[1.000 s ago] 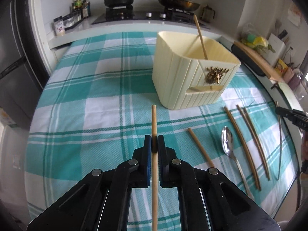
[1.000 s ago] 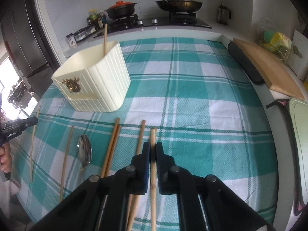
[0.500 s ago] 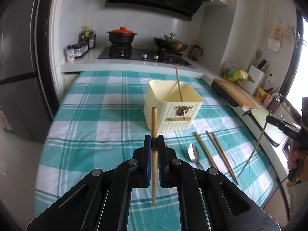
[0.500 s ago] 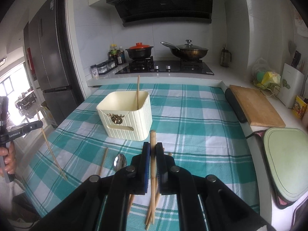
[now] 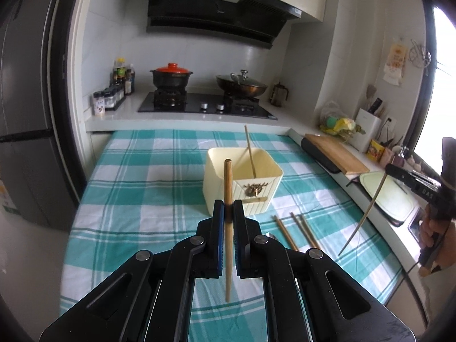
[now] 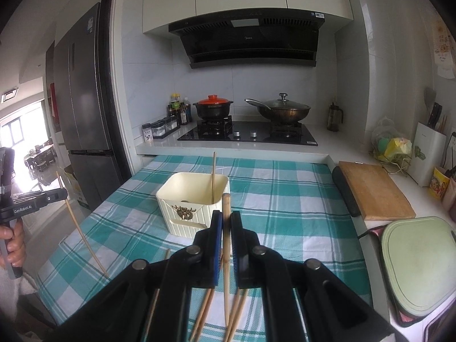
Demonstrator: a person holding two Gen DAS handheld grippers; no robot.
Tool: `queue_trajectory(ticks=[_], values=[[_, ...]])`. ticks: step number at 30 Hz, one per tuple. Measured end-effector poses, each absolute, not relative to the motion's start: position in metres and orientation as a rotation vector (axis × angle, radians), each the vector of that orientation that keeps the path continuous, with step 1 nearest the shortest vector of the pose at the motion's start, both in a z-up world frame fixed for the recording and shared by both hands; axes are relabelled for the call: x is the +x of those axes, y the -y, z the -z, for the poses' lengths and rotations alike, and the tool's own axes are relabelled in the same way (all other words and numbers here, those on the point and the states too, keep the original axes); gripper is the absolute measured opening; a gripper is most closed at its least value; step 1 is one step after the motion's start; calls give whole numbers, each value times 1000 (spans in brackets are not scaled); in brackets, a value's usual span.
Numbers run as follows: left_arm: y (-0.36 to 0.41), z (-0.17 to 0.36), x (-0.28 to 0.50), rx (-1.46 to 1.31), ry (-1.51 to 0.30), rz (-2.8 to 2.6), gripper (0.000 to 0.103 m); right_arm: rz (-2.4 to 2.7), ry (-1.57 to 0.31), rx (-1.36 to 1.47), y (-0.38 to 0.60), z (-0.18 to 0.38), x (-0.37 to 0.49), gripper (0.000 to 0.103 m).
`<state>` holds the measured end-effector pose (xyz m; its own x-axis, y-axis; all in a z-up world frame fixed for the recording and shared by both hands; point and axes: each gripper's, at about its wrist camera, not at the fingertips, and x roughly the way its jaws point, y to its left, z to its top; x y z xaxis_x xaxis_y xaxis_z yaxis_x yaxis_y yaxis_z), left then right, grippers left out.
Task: Organize utensils
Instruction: 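Lift and carry the chopstick into the holder with the left tool while the right tool does the same, then open both tools to release the chopsticks into the holder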
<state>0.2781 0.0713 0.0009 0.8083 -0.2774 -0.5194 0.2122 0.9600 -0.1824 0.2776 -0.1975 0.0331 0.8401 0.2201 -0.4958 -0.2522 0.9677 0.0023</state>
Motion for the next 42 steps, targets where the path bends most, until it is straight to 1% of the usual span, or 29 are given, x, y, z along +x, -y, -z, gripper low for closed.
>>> queue_trajectory(ticks=[6, 15, 21, 25, 31, 37, 39, 40, 41, 42], values=[[-73, -26, 307, -131, -545, 265, 4, -285, -503, -72, 181, -49, 315, 7], [-71, -83, 366, -151, -450, 269, 4, -357, -380, -52, 145, -103, 378, 6], [-58, -97, 419, -166, -412, 247, 4, -383, -337, -27, 121, -105, 431, 6], [-45, -81, 459, -157, -458, 235, 4, -385, -416, -12, 110, -79, 476, 6], [-30, -20, 511, -159, -623, 228, 4, -400, -657, -28, 95, -18, 531, 6], [-17, 28, 537, -159, -725, 212, 4, -402, -737, -17, 88, 21, 551, 7], [-12, 36, 542, -152, -753, 218, 5, -398, -739, -1, 87, 25, 554, 10], [-9, 38, 543, -153, -765, 213, 7, -396, -736, -2, 86, 25, 557, 15], [-9, 39, 543, -160, -776, 213, 16, -395, -724, -1, 86, 23, 555, 29], [-10, 38, 541, -166, -785, 208, 26, -393, -703, 4, 86, 18, 553, 39]])
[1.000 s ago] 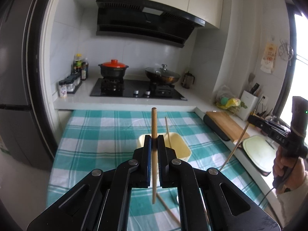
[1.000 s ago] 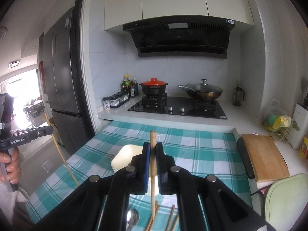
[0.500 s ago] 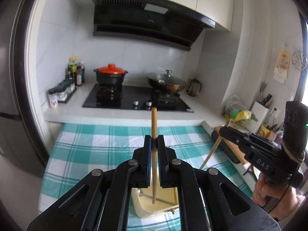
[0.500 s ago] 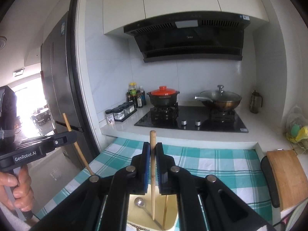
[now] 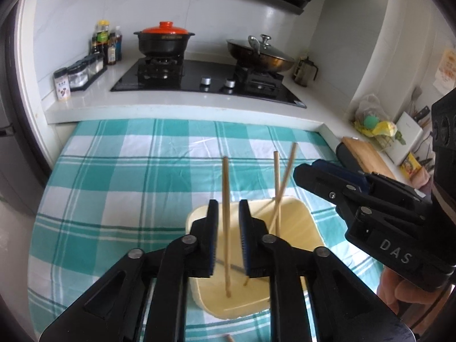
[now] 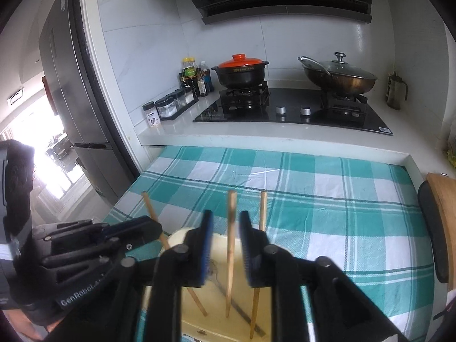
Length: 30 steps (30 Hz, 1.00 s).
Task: Organize utensils
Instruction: 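Open both tools to release the chopsticks into the holder, then withdraw both open tools from the holder back over the remaining utensils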
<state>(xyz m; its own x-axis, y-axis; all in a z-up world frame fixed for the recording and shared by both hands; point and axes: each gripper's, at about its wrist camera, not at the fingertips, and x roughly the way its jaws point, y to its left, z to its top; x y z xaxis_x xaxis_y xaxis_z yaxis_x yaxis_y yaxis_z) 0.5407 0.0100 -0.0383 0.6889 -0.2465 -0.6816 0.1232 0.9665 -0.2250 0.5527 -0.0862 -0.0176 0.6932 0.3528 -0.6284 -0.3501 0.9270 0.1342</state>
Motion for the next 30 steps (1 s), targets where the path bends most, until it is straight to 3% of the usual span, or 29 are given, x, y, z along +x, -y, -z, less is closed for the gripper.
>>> queue_trajectory(ticks=[4, 9, 11, 19, 30], values=[[-23, 22, 516, -140, -784, 191, 39, -384, -616, -4, 95, -16, 525, 40], [-48, 0, 441, -7, -763, 172, 76, -394, -540, -100, 116, -55, 451, 43], [-59, 1, 407, 49, -764, 163, 82, -403, -534, -157, 127, -61, 415, 45], [-63, 46, 281, 75, -825, 145, 89, -334, -525, -253, 173, -34, 284, 45], [-6, 115, 207, -85, -800, 98, 92, -182, -564, -78, 177, 87, 166, 45]])
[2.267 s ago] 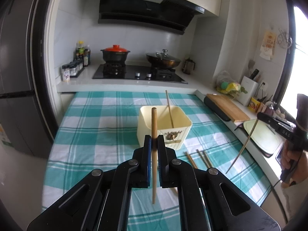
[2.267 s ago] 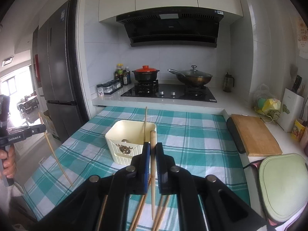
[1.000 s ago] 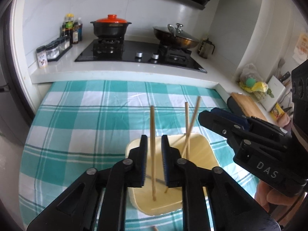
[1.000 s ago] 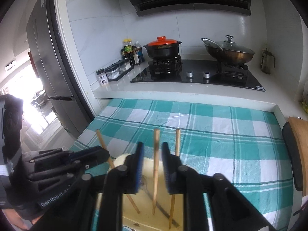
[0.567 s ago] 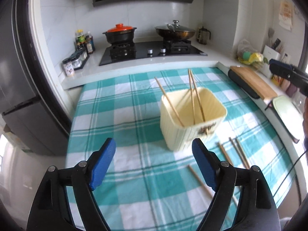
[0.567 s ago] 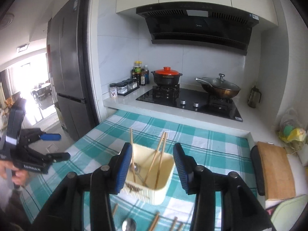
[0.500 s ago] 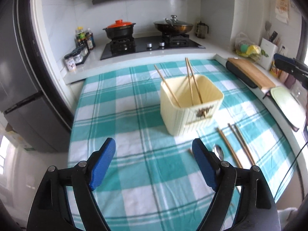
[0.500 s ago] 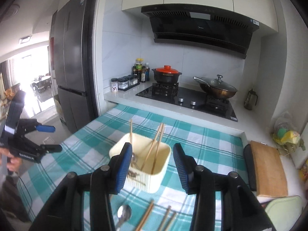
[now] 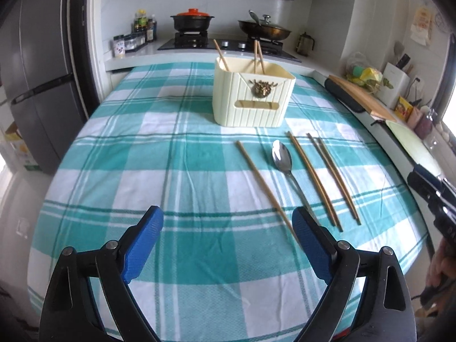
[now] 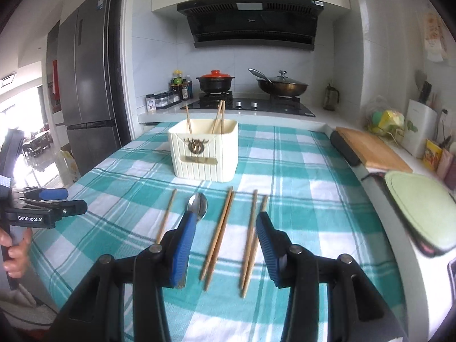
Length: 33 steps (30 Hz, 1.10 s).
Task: Organize utensils
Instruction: 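Withdraw both open tools from the holder back over the remaining utensils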
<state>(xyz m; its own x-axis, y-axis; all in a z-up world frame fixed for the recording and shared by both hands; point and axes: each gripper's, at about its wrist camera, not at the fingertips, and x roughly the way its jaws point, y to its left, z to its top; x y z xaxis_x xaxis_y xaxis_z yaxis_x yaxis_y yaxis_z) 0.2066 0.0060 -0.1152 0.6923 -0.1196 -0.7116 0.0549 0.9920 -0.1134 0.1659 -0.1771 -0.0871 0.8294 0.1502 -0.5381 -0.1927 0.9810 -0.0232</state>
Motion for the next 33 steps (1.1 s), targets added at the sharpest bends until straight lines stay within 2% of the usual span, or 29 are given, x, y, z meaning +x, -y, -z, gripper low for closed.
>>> queue_trajectory(ticks=[6, 15, 33], values=[[20, 122, 187, -27, -786, 117, 93, -192, -521, -149, 165, 102, 132, 45], [17, 119, 174, -58, -751, 87, 93, -185, -462, -106, 161, 93, 134, 45], [24, 128, 175, -42, -762, 89, 93, -177, -516, -80, 160, 107, 137, 45]])
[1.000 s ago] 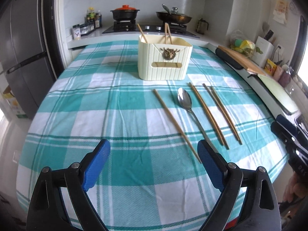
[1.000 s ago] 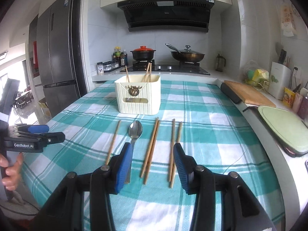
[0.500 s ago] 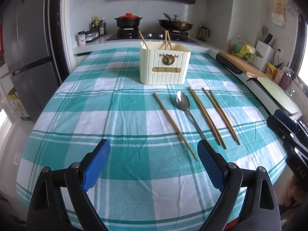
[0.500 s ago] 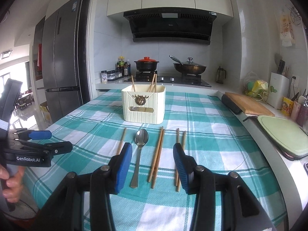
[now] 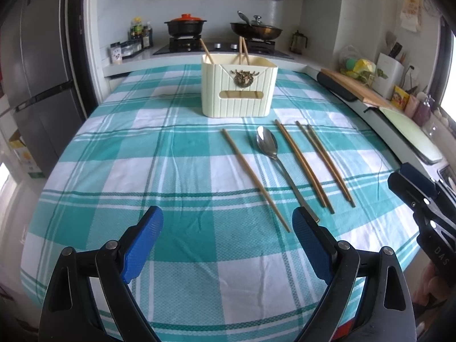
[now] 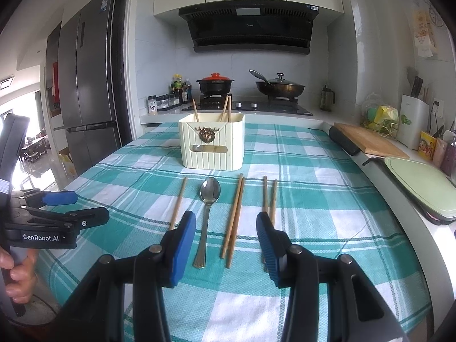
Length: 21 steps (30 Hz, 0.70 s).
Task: Organize utensils
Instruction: 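Withdraw both open tools from the holder back over the remaining utensils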
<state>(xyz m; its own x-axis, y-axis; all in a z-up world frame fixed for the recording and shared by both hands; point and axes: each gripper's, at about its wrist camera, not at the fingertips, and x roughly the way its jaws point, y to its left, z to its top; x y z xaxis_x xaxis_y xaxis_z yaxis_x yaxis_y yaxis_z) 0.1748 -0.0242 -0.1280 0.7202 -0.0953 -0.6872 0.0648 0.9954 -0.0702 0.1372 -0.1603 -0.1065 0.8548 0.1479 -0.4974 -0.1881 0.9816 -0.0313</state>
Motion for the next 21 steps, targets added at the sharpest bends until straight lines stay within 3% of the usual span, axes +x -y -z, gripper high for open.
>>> queue_trajectory(ticks=[21], values=[[21, 141, 180, -64, -806, 82, 93, -151, -575, -75, 162, 121, 141, 45]])
